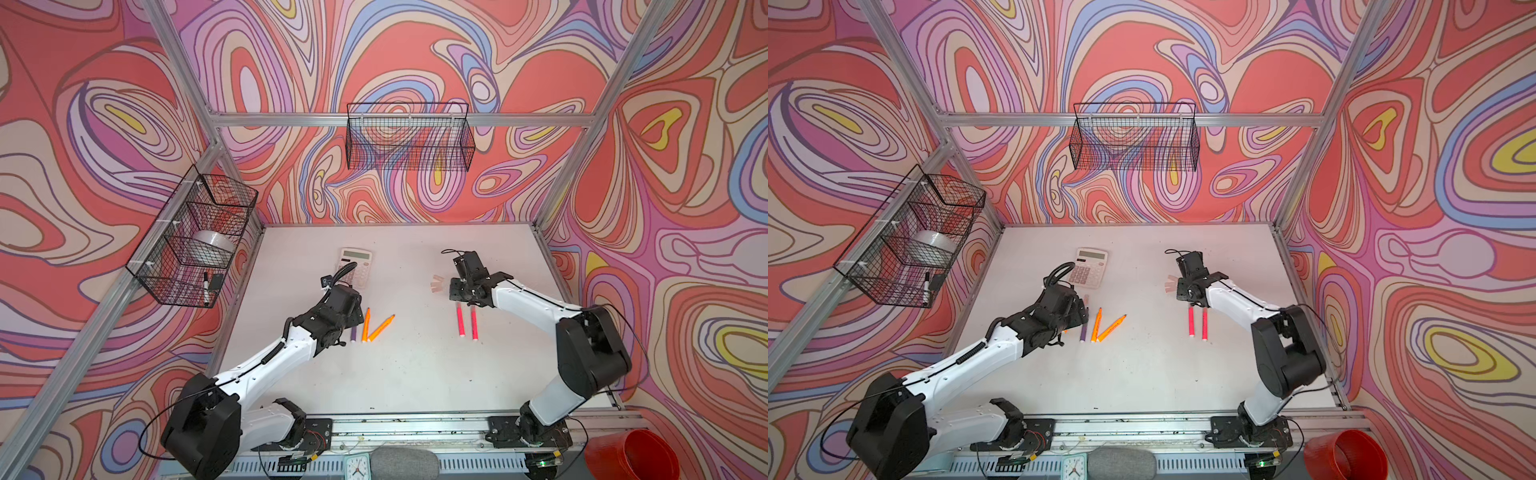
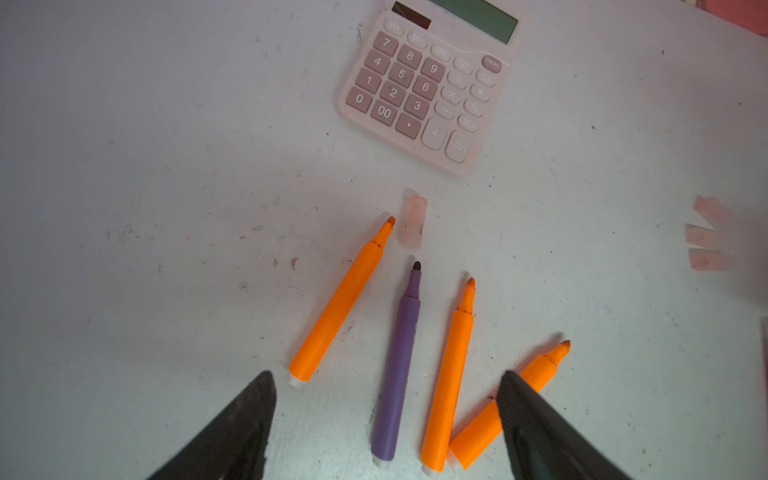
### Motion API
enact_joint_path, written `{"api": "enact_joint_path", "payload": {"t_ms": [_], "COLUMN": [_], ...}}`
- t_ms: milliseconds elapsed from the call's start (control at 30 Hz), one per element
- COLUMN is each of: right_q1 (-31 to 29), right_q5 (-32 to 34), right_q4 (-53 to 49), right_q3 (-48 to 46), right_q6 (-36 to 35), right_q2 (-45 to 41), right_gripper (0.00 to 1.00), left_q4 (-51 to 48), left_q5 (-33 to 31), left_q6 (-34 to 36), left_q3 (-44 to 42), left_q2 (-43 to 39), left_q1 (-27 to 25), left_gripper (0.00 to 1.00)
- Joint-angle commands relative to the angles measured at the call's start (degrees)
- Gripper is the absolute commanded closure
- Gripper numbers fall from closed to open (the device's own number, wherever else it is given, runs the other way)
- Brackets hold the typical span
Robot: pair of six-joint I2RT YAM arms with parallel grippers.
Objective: Insert the pens into the pen caps
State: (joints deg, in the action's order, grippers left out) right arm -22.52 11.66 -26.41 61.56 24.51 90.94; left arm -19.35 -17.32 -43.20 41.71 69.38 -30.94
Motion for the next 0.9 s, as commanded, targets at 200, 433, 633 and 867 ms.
{"api": "enact_joint_path", "payload": {"t_ms": [200,433,633,867], "right_q1": [-0.1,-7.2,-10.3,-10.7], "right_q5": [-11.6,-12.6,-12.9,-13.2], "right_q4": [6.2,8.0,8.8,9.3], "right_q3": [-8.8,-8.3,-9.2,-11.4], "right_q6": [4.0,4.9,5.1,4.8], "right_q2": [-16.7,-17.7,-17.2,-17.7], "right_gripper": [0.49,0.49,0.49,0.50], "left_q4": [-4.9,-7.0,-10.1,-11.3], "left_q5": [1.1,3.3,3.0,8.6], "left_q6": [-0.4,7.1,11.1,13.1], "left_q3": [4.9,16.2,24.4,28.1], "left_q2": [4.8,21.8,31.2,38.0], "left_q1": [0.3,1.5,3.3,7.0], "left_gripper": [0.32,0.40,0.40,0.47]}}
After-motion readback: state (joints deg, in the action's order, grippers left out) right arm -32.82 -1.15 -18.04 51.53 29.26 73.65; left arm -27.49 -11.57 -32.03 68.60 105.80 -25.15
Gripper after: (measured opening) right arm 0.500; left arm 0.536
